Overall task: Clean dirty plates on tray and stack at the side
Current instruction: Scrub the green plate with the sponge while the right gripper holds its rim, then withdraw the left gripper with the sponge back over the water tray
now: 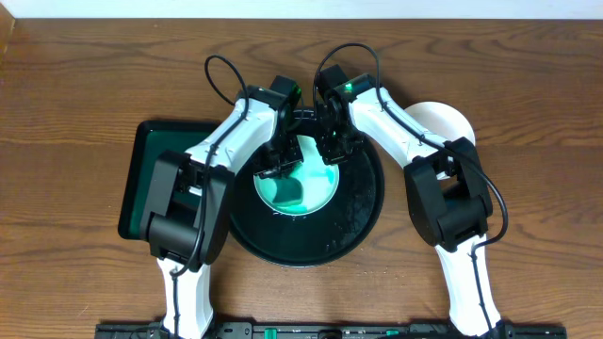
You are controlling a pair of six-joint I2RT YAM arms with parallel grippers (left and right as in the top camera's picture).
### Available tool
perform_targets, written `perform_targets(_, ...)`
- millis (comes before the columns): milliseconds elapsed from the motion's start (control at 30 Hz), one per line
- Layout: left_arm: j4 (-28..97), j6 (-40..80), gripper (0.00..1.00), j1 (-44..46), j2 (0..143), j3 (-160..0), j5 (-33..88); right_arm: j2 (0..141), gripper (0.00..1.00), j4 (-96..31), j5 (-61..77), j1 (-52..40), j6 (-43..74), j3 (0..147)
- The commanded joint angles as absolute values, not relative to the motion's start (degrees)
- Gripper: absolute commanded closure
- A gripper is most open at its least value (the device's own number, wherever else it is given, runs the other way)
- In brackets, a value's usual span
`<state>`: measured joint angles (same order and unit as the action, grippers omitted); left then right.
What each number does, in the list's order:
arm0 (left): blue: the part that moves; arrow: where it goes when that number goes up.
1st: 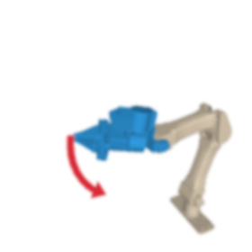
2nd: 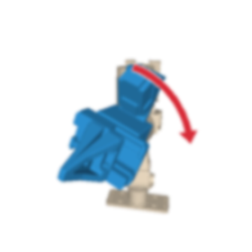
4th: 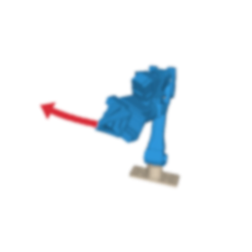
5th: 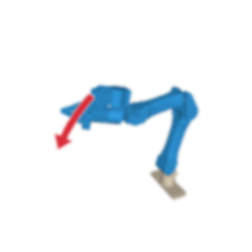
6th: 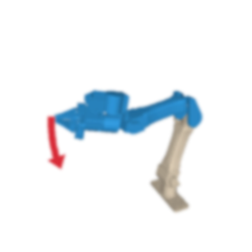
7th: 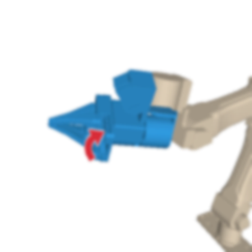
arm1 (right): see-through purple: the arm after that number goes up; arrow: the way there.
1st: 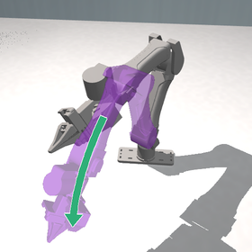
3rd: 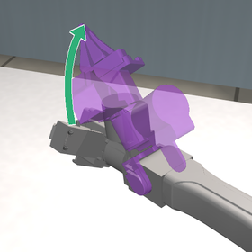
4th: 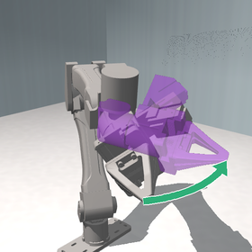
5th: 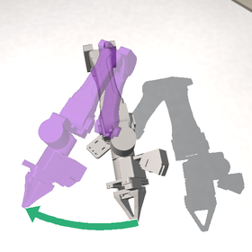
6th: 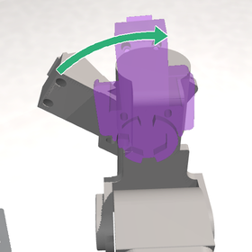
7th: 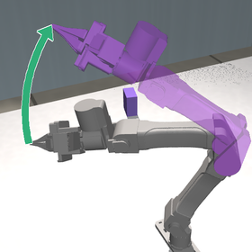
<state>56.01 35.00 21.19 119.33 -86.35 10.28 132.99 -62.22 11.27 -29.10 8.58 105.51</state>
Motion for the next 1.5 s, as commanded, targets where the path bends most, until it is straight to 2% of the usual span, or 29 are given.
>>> perform_targets(0, 49.2, 39.7, 0.93, 19.2, 120.9, -85.1, -4.3, 134.7, 0.99, -61.6, 9.4, -29.2, 9.3, 103.6)
perform_targets(400, 36.9, 29.3, 0.93, 20.3, 120.7, -85.7, 2.6, 134.7, 0.99, -61.5, 9.4, -29.2, 9.4, 103.5)
perform_targets(533, 39.9, 29.3, 0.93, 19.9, 117.6, -88.2, 2.5, 134.7, 0.99, -61.6, 9.2, -29.2, 9.3, 103.4)
perform_targets(700, 45.1, 29.4, 0.93, 16.9, 107.0, -88.6, 2.3, 134.7, 0.99, -61.5, 9.2, -29.2, 9.3, 103.4)
perform_targets(833, 56.2, 26.7, 0.93, 10.4, 98.2, -88.6, 2.3, 134.7, 0.99, -61.8, 9.7, -29.2, 9.1, 103.5)
perform_targets(967, 62.2, 23.1, 0.93, 3.1, 95.7, -88.6, 2.3, 134.2, 0.99, -63.1, 15.1, -29.2, 9.1, 104.4)
perform_targets(1167, 65.3, 22.7, 0.93, -4.9, 95.9, -87.7, 2.3, 127.9, 0.99, -63.5, 17.8, -29.2, 8.9, 104.6)
perform_targets(1267, 65.6, 22.5, 0.93, -6.5, 95.9, -87.6, 2.3, 123.3, 0.99, -63.4, 11.6, -29.3, 9.0, 104.6)
perform_targets(1467, 65.6, 22.5, 0.93, -6.8, 95.9, -87.6, 2.3, 114.9, 0.99, -63.7, -10.7, -32.2, 9.5, 104.6)
